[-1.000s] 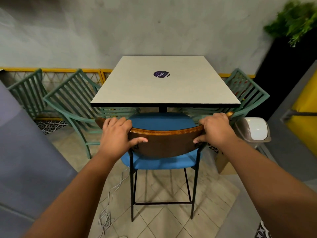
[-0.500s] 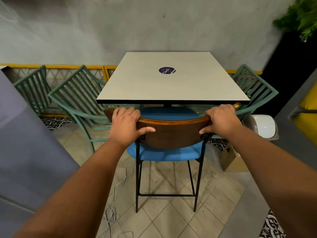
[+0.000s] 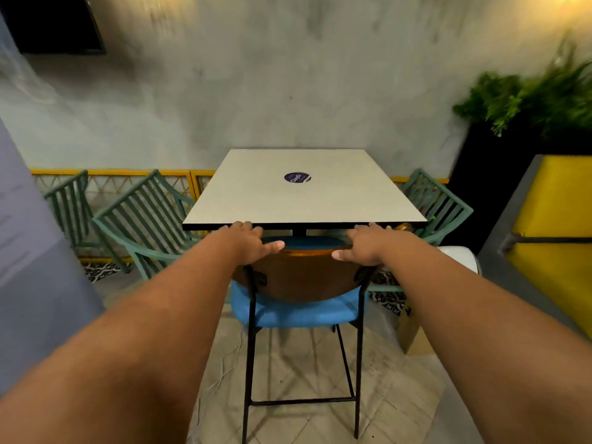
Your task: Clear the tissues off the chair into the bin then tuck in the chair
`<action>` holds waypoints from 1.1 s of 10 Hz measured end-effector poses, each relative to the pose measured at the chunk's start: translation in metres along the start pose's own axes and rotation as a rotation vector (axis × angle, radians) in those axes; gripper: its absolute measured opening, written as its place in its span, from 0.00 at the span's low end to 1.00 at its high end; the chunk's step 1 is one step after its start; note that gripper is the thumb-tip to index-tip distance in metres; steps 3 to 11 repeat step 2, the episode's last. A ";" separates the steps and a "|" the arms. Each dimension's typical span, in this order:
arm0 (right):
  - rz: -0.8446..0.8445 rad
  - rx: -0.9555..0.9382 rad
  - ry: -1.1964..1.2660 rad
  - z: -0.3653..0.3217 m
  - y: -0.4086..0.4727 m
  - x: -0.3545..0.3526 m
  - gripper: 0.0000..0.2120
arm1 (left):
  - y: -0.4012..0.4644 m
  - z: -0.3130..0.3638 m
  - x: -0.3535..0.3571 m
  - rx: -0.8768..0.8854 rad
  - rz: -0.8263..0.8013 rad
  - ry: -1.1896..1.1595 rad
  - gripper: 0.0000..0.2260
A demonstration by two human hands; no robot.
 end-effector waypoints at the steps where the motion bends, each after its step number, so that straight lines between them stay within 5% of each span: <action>1: 0.244 -0.063 0.052 -0.025 -0.023 -0.051 0.37 | -0.013 -0.001 -0.059 0.004 0.154 0.002 0.37; 2: 0.554 -0.134 0.106 -0.041 -0.054 -0.101 0.36 | -0.032 -0.008 -0.122 -0.060 0.436 0.004 0.35; 11: 0.554 -0.134 0.106 -0.041 -0.054 -0.101 0.36 | -0.032 -0.008 -0.122 -0.060 0.436 0.004 0.35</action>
Point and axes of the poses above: each hand's wrist, its own y-axis towards the middle knuckle, its own x-axis out of the palm, z = x × y, the point moved 2 cm from there along y, towards the middle knuckle, and after that the axes turned 11 degrees about y, right-handed, at the moved point
